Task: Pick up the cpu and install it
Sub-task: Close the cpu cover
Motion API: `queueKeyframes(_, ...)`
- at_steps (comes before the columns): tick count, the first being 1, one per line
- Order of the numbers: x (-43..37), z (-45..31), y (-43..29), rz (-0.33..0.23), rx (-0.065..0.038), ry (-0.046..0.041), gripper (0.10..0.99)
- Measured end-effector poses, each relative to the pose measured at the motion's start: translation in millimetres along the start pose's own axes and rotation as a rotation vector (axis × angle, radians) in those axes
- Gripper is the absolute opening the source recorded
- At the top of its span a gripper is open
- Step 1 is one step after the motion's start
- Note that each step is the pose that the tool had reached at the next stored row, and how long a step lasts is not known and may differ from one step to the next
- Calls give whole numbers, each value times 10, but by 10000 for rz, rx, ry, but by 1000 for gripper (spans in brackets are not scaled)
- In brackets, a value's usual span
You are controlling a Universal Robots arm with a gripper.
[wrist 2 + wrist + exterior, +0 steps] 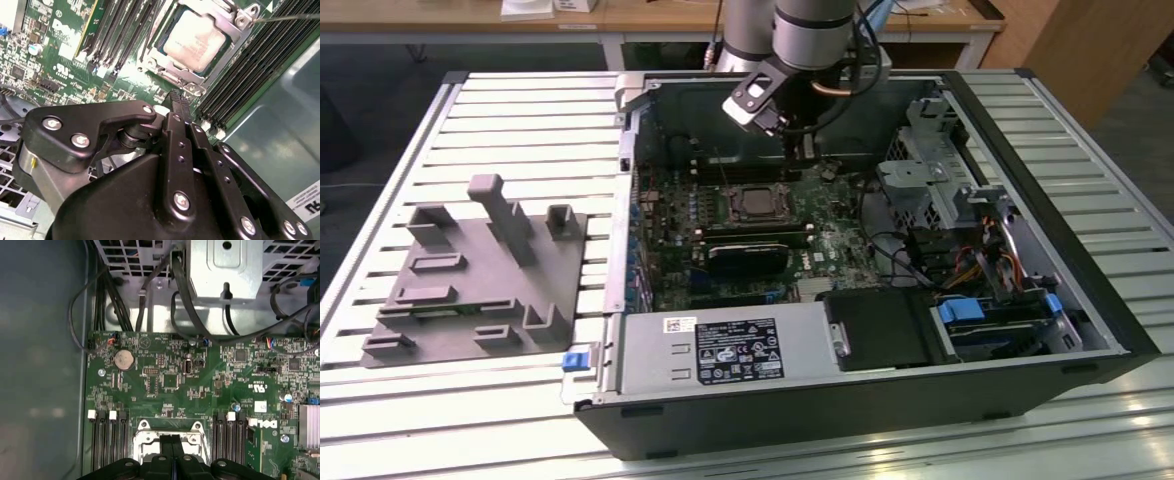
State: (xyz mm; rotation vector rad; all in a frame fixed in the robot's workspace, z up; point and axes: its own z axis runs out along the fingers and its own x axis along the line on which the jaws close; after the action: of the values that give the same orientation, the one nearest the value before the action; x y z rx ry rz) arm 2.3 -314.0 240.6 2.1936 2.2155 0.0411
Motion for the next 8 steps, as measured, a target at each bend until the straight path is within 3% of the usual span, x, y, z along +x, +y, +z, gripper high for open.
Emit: queueKeyframes(8,0,21,-58,0,1,-3,106)
